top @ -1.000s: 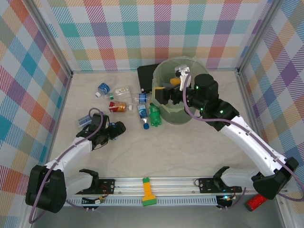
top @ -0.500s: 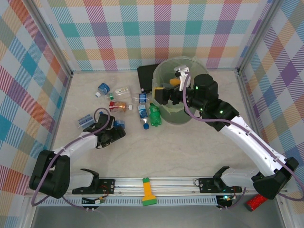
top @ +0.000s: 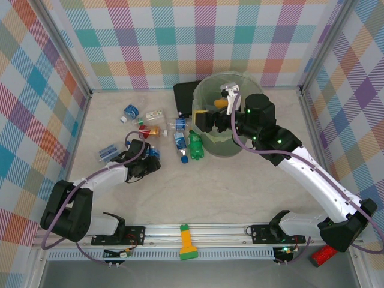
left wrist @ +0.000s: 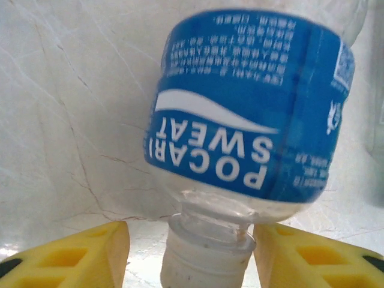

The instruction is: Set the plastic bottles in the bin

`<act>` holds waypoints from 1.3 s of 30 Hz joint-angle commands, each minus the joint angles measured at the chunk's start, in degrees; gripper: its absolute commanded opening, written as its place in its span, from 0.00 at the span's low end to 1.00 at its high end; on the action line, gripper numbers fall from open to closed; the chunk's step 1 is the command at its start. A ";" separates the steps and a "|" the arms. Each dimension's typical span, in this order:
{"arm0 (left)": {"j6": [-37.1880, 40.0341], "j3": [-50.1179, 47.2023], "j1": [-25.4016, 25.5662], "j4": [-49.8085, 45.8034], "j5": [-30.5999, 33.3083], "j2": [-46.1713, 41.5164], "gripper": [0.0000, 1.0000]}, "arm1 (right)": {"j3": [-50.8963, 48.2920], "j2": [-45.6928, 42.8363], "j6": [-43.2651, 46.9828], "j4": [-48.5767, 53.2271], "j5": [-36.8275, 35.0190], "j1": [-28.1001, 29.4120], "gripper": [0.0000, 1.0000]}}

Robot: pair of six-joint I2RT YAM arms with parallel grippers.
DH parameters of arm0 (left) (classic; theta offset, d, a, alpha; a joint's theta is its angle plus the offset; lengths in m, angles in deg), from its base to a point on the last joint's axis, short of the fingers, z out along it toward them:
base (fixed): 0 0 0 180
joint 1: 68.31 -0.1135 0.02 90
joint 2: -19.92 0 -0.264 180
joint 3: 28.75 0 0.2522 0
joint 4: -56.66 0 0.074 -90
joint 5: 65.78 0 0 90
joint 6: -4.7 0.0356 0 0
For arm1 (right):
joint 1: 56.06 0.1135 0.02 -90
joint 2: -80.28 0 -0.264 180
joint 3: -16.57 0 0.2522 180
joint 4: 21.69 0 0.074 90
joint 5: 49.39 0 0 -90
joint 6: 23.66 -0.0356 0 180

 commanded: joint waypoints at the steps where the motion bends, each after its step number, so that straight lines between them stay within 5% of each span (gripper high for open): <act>1: 0.96 1.73 0.71 1.47 -0.59 0.84 0.51 | -0.50 -0.65 -0.24 -0.98 0.26 0.55 0.99; 8: 1.28 1.48 0.97 1.76 -1.14 -0.34 0.27 | -0.32 -0.79 -0.35 -0.78 0.58 0.55 0.99; 21: 5.57 -0.19 5.77 -4.29 -1.03 -22.42 0.27 | 3.10 2.06 -2.55 0.59 3.14 0.55 0.99; 27: 8.61 0.65 9.18 -4.36 -0.79 -33.07 0.28 | 8.14 6.80 -5.10 2.78 9.94 0.53 0.99; 39: 12.44 10.40 16.25 -5.12 0.10 -33.65 0.28 | 23.36 21.21 -10.95 14.62 21.70 0.46 0.95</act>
